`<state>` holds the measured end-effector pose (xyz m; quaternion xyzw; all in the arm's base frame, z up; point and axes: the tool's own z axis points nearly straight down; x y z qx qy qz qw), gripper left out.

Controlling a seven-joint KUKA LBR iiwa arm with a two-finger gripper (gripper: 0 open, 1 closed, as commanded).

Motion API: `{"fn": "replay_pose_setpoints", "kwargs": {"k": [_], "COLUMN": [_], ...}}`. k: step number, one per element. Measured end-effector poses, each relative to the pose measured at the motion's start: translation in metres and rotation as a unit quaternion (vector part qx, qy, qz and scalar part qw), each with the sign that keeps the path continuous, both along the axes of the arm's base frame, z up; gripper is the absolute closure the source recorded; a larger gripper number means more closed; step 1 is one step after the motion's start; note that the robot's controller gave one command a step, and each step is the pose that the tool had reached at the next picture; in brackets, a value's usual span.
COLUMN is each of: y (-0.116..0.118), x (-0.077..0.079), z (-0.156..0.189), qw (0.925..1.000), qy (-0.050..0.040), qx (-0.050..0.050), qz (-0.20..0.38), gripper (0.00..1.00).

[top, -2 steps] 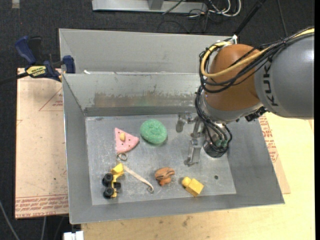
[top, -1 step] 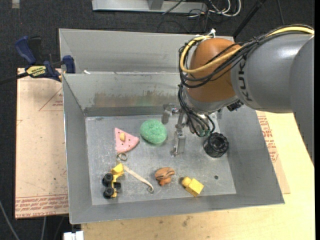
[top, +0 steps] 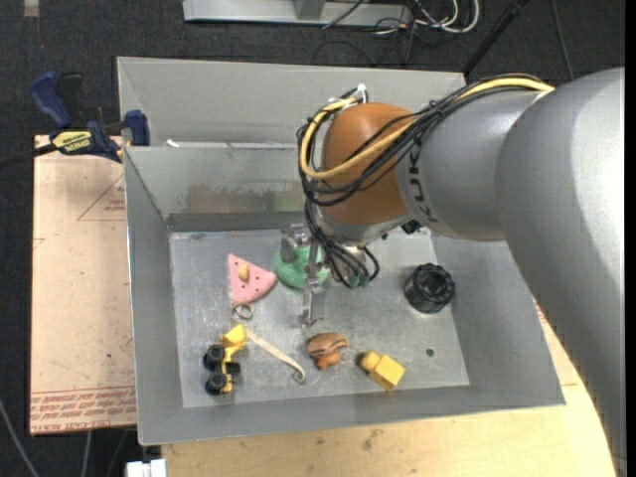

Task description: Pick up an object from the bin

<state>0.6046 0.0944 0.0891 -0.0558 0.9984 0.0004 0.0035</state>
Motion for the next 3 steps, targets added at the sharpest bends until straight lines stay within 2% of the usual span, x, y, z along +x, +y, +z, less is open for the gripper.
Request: {"fn": "replay_pose_setpoints", "kwargs": {"k": [1,2,3], "y": [0.037,0.037,0.002], "x": [0.015,0.015,0.003], "z": [-0.016,-0.016,0.154], "qw": [0.9915,0.9915,0.9884], "qy": [-0.0024,-0.0023,-0.0023], "qx": [0.001,0.001,-0.001], "qz": [0.130,0.130,0.152], "gripper": [1.00,1.00,1.00]}}
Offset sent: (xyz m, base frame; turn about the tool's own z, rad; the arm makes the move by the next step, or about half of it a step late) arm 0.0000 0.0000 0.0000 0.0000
